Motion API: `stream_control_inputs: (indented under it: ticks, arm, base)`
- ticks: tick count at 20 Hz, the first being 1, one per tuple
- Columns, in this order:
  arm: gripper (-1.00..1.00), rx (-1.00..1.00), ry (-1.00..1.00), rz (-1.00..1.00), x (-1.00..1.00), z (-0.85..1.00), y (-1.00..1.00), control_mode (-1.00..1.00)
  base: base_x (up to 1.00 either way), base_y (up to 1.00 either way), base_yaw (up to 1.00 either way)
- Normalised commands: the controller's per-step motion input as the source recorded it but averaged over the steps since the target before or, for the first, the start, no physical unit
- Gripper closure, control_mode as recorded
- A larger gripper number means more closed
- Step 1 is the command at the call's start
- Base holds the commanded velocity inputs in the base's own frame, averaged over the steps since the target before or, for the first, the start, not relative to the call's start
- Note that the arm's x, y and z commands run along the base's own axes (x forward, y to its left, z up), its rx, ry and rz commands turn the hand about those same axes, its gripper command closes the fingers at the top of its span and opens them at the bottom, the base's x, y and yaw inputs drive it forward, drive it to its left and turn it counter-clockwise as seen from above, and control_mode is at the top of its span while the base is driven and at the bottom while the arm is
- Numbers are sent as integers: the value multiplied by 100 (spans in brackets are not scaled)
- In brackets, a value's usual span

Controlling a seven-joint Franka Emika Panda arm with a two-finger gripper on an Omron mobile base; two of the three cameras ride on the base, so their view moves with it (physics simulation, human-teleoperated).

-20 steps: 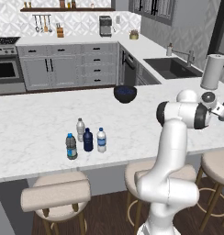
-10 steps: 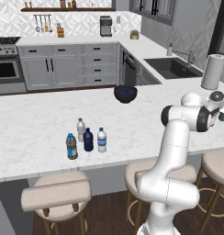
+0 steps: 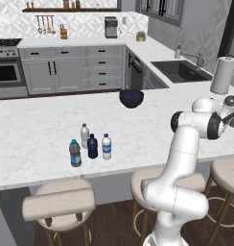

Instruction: Move the plastic bottles in the middle to the plastics group, and the glass bottles in the middle to the glass group.

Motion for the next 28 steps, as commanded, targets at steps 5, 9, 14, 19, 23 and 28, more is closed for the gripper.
stream_control_inputs:
  ticks: [5,9,14,19,23,28]
  arm:
    - [100,-13,0,-1,-43,-38,8,-100]
    - [100,-14,0,0,-23,0,10,-100]
    - [100,-11,3,0,-10,0,9,-100]
    - [100,-7,11,0,-8,-21,12,-100]
    - [100,-1,20,0,-1,-28,9,-100]
    - [100,0,30,0,0,-20,12,-100]
  base:
    - [0,0,0]
    - [0,0,0]
    - [0,0,0]
    - [0,0,0]
    - [0,0,0]
    - [0,0,0]
